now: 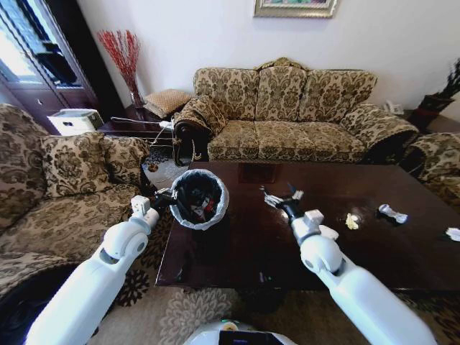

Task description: Move to the front of the table and place the trash on the table into the trash bin.

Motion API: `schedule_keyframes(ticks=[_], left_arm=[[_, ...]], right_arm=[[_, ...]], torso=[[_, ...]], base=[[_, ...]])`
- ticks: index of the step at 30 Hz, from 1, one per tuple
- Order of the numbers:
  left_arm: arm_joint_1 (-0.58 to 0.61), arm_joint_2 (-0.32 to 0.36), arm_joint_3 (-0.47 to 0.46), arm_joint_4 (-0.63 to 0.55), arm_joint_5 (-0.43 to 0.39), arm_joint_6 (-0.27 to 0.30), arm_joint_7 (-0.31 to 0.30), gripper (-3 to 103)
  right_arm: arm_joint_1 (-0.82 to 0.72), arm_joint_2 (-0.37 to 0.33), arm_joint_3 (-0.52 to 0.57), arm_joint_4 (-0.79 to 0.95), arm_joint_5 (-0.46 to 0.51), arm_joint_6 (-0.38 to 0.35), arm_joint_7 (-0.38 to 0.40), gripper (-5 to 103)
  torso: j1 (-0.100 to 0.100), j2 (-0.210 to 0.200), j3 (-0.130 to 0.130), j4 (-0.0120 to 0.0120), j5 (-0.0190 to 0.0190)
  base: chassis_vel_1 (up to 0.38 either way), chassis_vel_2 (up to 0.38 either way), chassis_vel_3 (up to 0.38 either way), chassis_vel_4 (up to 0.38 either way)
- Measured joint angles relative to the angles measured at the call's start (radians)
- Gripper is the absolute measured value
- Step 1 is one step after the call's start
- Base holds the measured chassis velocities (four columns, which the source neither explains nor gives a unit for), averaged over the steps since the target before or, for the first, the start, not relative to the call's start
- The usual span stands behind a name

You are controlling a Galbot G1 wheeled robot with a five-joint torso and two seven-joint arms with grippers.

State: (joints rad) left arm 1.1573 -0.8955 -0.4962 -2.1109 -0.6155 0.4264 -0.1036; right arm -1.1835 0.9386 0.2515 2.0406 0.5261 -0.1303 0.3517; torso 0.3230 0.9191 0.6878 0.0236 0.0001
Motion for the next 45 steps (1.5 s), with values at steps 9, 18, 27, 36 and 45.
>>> schedule_keyframes(ticks=[9,18,27,36,45], left_arm=[[-0.005,0.001,-0.001,0.015,-0.005,-0.029,0.009,2],[0.008,-0.004,-0.004,0.016,-0.006,-0.035,0.015,2],[0.022,-0.015,-0.008,0.015,-0.001,-0.039,0.018,2],[0.022,-0.017,-0.003,0.007,0.000,-0.039,0.031,2],[0.031,-0.017,-0.001,0.006,0.002,-0.038,0.040,2]], right_arm=[[-0.098,0.105,0.097,-0.035,-0.111,-0.040,-0.037,100],[-0.088,0.145,0.061,-0.039,-0.150,-0.080,-0.001,100],[-0.112,0.165,0.079,-0.089,-0.194,-0.046,0.021,100],[-0.148,0.236,0.104,-0.146,-0.106,-0.013,0.068,100],[-0.123,0.269,0.104,-0.244,-0.033,-0.007,0.135,100]], torso=[[0.000,0.000,0.000,-0.0011,0.0000],[0.000,0.000,0.000,0.0005,-0.0004],[0.000,0.000,0.000,-0.0004,0.0001],[0.000,0.000,0.000,0.0003,-0.0006],[0.000,0.000,0.000,-0.0007,0.0003]], base=[[-0.049,-0.056,-0.054,-0.045],[-0.026,-0.027,0.019,0.022],[-0.128,-0.132,0.134,0.123],[-0.060,-0.057,0.045,0.046],[0.005,0.007,-0.001,-0.001]])
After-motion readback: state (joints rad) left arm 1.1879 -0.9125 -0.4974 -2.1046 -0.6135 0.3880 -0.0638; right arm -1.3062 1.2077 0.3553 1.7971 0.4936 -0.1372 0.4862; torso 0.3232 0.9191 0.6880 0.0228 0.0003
